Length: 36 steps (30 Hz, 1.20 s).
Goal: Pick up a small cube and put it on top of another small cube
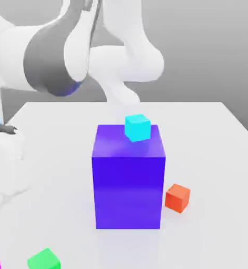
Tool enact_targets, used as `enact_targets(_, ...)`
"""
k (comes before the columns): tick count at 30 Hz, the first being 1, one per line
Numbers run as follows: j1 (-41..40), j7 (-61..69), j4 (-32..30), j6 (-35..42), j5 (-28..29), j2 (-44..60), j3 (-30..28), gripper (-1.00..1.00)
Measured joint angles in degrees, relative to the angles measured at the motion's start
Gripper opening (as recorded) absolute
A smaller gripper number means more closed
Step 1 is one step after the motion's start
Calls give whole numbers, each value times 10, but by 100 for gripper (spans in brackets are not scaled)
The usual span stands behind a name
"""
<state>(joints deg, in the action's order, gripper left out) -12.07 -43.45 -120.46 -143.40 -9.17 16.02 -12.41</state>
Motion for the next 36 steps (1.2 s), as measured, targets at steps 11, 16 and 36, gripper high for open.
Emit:
enact_targets(11, -57, 23, 42, -80, -46, 203, 13, -100)
enact_targets(16, -59, 26, 44, -85, -49, 210, 16, -100)
enact_targets(36, 27, 69, -91, -87, 22, 70, 43, 100)
